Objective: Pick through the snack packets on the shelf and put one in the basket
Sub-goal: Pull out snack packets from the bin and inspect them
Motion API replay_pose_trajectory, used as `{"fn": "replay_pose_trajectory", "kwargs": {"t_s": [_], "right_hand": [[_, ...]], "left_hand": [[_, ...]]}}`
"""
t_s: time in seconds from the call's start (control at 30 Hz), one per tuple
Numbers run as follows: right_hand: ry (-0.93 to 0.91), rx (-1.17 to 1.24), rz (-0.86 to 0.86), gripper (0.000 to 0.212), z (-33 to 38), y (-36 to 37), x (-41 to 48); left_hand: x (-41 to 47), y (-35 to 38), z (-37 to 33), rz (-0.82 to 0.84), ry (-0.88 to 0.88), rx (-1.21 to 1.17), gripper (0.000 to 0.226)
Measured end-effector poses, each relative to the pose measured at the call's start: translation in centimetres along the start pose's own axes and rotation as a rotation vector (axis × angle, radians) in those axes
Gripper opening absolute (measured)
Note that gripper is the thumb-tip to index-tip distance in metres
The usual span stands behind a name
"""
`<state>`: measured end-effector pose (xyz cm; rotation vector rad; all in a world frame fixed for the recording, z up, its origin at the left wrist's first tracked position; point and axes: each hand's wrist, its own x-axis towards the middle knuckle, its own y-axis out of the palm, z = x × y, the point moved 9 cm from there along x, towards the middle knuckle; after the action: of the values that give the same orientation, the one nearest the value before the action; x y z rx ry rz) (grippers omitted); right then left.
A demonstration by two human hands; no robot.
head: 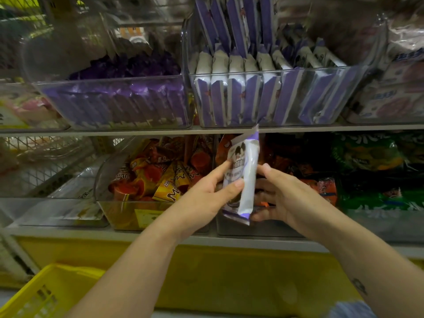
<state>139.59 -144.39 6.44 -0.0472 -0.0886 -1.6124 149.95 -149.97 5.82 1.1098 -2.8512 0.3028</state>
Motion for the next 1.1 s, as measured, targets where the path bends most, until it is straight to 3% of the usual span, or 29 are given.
{"fn": "replay_pose_trajectory", "kwargs": {"t_s": [0.07,0.17,0.3,0.4,0.5,0.6,0.67,0.73,0.83,0.93,1.1], "right_hand": [[-0.018,-0.058,0.004,0.027,0.2,0.0,-0.1],[-0.033,-0.124,-0.043,0.030,0.2,-0.5,-0.1],[-0.057,-0.223,-0.033,0.051,0.0,-0.3,-0.2],[-0.113,-0.334,-0.032,0.055,0.5,-0.1,-0.4],[-0.200,-0.372,-0.113,0.048,1.5,-0.9,-0.5],[-0.278,-0.489,-0.144,0.048,2.4,-0.8,-0.8],[-0.311,-0.571,-0.141,0.053,2.9,-0.2,-1.0],[-0.366,-0.665,-0.152,0.059,3.5,0.2,-1.3],[-0.432,-0.810,-0.168,0.065,4.1,0.8,-1.7],[-0.467,-0.835,-0.145,0.065,4.3,1.4,-1.8],[-0.297,-0.623,-0.147,0.059,3.7,-1.5,-1.7]], "left_hand": [[-0.1,0.4,0.1,0.022,-0.015,-0.064,0.087],[-0.3,0.8,-0.1,0.051,-0.031,-0.146,0.081],[-0.9,1.6,0.0,0.156,-0.074,-0.190,0.053],[-1.1,1.7,0.1,0.218,-0.077,-0.169,0.048],[-0.7,0.7,-0.2,0.133,-0.027,-0.242,0.047],[-0.1,-1.5,-0.5,-0.087,0.054,-0.277,0.048],[-0.2,-2.8,-1.0,-0.197,0.108,-0.207,0.055],[-0.6,-3.8,-1.8,-0.268,0.188,0.029,0.060],[-0.8,-3.1,-2.8,-0.213,0.277,0.345,0.066],[-0.6,-2.0,-2.7,-0.097,0.281,0.282,0.053],[-0.7,-4.3,-2.8,-0.145,0.258,0.113,0.030]]}}
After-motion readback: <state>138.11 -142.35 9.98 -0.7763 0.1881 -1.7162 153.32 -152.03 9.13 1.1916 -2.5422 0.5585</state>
